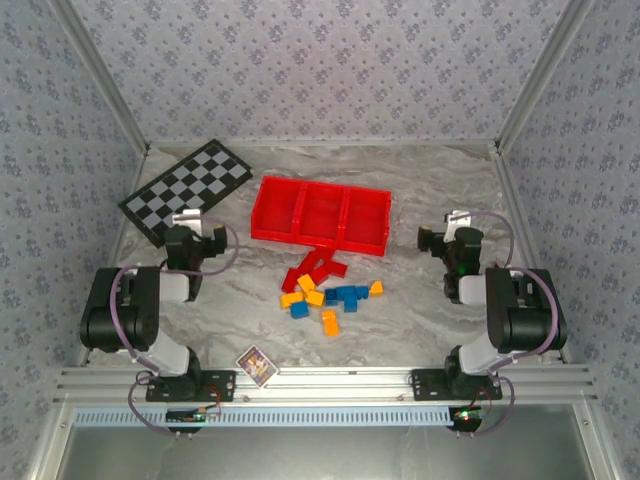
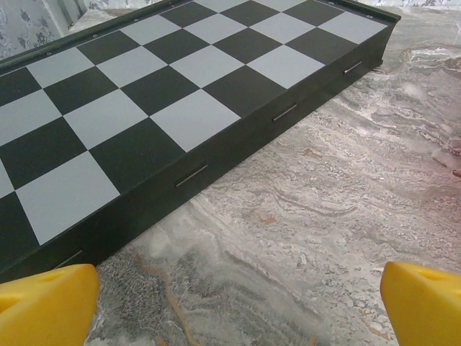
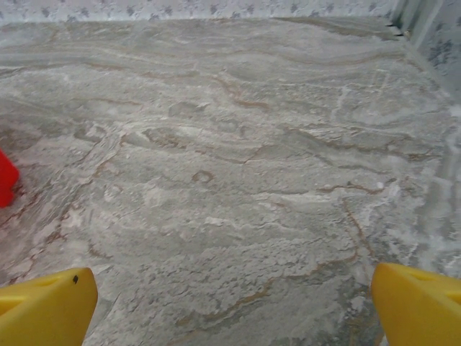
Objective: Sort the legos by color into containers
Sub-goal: Pick up the lego from the center of the table.
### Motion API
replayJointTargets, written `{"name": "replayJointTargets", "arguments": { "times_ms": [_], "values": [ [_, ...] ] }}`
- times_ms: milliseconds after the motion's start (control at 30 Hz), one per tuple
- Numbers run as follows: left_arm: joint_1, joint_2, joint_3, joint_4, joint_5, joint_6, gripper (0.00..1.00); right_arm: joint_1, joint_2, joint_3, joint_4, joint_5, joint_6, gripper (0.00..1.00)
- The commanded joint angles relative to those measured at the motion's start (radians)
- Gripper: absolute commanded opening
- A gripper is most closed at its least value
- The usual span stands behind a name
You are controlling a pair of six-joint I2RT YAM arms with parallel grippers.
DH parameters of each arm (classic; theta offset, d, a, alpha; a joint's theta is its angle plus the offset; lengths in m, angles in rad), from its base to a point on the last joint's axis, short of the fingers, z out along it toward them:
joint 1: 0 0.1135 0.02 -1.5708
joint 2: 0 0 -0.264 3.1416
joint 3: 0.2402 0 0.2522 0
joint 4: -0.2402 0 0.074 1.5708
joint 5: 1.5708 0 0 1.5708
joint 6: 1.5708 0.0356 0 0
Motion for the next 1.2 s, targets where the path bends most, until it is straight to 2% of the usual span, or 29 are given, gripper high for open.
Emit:
{"name": "replayJointTargets", "arguments": {
  "times_ms": [0, 67, 100, 167, 200, 233, 267, 300, 333, 400, 533, 600, 633, 700, 800, 867, 933, 1100, 1167],
  "values": [
    [-0.042, -0.031, -0.035, 0.078, -0.112, 0.025, 1.0, 0.009, -0.018, -0.047, 0.096, 0.129, 0.037, 1.0],
    [-0.067, -0.104, -0.097, 0.156, -0.178, 0.034, 1.0, 0.011, -0.101, -0.101, 0.13, 0.157, 0.042, 1.0],
    [-0.115, -0.199, -0.097, 0.063, -0.255, 0.052, 1.0, 0.032, -0.165, -0.118, 0.116, 0.211, 0.031, 1.0],
    [-0.176, -0.407, -0.002, -0.313, -0.305, 0.023, 1.0, 0.051, -0.351, -0.092, -0.109, 0.277, 0.076, 1.0],
    [-0.198, -0.49, 0.059, -0.495, -0.329, -0.04, 1.0, 0.039, -0.462, -0.044, -0.32, 0.292, 0.222, 1.0],
    [-0.213, -0.553, 0.129, -0.654, -0.369, -0.137, 1.0, 0.012, -0.552, 0.02, -0.554, 0.331, 0.438, 1.0],
    [-0.223, -0.605, 0.172, -0.755, -0.382, -0.202, 1.0, -0.025, -0.615, 0.069, -0.698, 0.294, 0.556, 1.0],
    [-0.225, -0.654, 0.211, -0.864, -0.367, -0.284, 1.0, -0.084, -0.665, 0.113, -0.794, 0.179, 0.599, 1.0],
    [-0.224, -0.696, 0.247, -0.957, -0.326, -0.342, 1.0, -0.125, -0.699, 0.145, -0.853, 0.082, 0.601, 1.0],
    [-0.226, -0.748, 0.316, -1.118, -0.256, -0.422, 1.0, -0.162, -0.719, 0.231, -1.008, 0.0, 0.654, 1.0],
    [-0.235, -0.796, 0.445, -1.417, -0.142, -0.479, 1.0, -0.168, -0.624, 0.455, -1.363, -0.195, 0.655, 1.0],
    [-0.241, -0.821, 0.483, -1.541, -0.095, -0.472, 1.0, -0.154, -0.571, 0.498, -1.449, -0.315, 0.649, 1.0],
    [-0.242, -0.837, 0.497, -1.593, -0.069, -0.468, 1.0, -0.135, -0.549, 0.508, -1.497, -0.361, 0.649, 1.0],
    [-0.243, -0.873, 0.507, -1.657, -0.012, -0.456, 1.0, -0.073, -0.521, 0.521, -1.579, -0.355, 0.649, 1.0],
    [-0.243, -0.925, 0.471, -1.688, 0.085, -0.446, 1.0, 0.118, -0.518, 0.508, -1.637, -0.215, 0.68, 1.0],
    [-0.243, -0.951, 0.43, -1.692, 0.107, -0.459, 1.0, 0.253, -0.517, 0.478, -1.641, -0.094, 0.768, 1.0],
    [-0.242, -0.972, 0.398, -1.675, 0.109, -0.493, 1.0, 0.361, -0.507, 0.431, -1.648, 0.072, 0.928, 1.0],
    [-0.236, -1.018, 0.365, -1.58, 0.119, -0.474, 1.0, 0.525, -0.423, 0.366, -1.58, 0.188, 1.162, 1.0],
    [-0.236, -1.024, 0.366, -1.59, 0.19, -0.448, 1.0, 0.589, -0.359, 0.391, -1.588, 0.22, 1.212, 1.0]
  ]
}}
